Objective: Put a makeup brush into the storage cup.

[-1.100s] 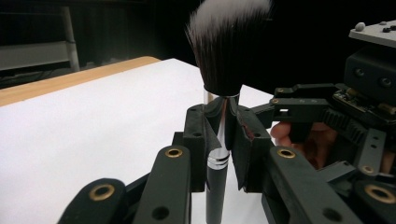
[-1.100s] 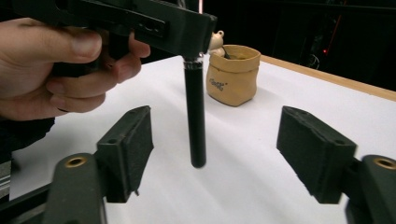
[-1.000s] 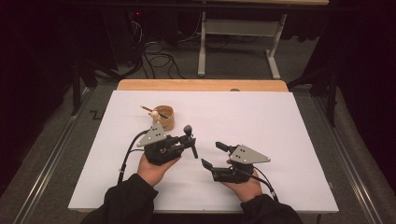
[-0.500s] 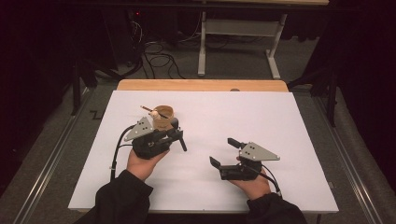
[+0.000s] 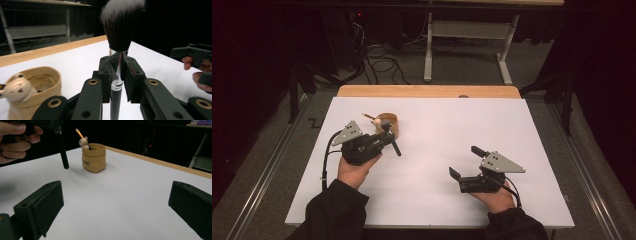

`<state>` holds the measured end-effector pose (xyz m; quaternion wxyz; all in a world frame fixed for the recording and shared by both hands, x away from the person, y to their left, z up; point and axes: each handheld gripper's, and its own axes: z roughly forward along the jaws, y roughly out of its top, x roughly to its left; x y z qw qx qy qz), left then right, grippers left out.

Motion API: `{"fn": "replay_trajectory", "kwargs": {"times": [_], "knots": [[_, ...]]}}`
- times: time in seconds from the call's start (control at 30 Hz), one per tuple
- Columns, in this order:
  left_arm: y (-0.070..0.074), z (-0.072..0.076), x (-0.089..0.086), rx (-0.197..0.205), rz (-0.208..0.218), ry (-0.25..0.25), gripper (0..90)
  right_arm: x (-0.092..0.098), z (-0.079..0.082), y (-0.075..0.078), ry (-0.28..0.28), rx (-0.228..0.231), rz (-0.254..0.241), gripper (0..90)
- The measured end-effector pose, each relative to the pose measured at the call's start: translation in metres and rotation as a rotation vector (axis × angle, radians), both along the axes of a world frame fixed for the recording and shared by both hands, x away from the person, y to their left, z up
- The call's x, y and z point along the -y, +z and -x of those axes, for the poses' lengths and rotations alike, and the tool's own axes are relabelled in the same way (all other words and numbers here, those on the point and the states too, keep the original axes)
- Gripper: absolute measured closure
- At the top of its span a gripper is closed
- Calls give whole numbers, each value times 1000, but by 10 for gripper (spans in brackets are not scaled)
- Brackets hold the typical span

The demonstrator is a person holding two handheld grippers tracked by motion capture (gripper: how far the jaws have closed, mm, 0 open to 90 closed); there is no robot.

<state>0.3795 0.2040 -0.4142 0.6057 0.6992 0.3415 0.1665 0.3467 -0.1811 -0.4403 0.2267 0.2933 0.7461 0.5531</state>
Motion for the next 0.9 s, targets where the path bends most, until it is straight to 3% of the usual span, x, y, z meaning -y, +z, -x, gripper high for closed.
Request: {"fn": "replay_trajectory", "kwargs": {"times": [0.9], "knots": [[0,-7,-43,3,9,144,772,36,1,-2,-77,-8,6,2]]}}
